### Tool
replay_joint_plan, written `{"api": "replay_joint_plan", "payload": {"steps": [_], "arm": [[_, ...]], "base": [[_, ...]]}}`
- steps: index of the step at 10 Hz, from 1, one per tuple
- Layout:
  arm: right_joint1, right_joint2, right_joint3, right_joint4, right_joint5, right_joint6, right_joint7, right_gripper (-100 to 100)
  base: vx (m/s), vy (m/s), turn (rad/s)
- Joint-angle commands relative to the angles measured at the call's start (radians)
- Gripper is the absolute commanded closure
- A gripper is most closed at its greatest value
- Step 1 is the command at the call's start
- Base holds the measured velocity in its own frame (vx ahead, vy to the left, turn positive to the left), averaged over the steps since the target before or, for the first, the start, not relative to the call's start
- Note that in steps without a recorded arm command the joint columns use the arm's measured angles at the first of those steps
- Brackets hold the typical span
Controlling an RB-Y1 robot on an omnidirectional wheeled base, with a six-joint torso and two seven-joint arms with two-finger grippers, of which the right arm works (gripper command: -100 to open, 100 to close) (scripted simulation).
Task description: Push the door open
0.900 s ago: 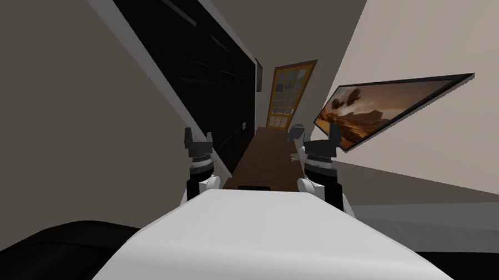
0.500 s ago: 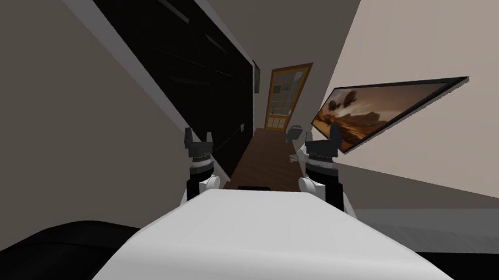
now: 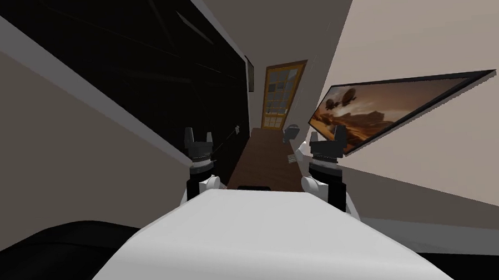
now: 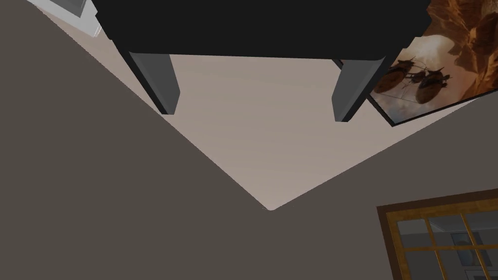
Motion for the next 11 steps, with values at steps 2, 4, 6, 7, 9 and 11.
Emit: {"api": "replay_joint_plan", "payload": {"steps": [2, 4, 6, 7, 9, 11], "arm": [[-0.022, -0.011, -0.045, 0.039, -0.028, -0.029, 0.019, -100], [-0.039, -0.019, -0.078, 0.066, -0.049, -0.05, 0.033, -100], [-0.056, -0.026, -0.114, 0.095, -0.071, -0.072, 0.049, -100], [-0.066, -0.029, -0.135, 0.112, -0.084, -0.086, 0.058, -100], [-0.087, -0.036, -0.177, 0.146, -0.11, -0.112, 0.076, -100], [-0.107, -0.043, -0.218, 0.18, -0.137, -0.138, 0.094, -100]], "base": [[0.199, -0.011, -0.139], [0.183, -0.002, -0.146], [0.202, -0.015, -0.136], [0.189, -0.013, -0.189], [0.189, 0.021, -0.167], [0.193, 0.038, -0.181]]}}
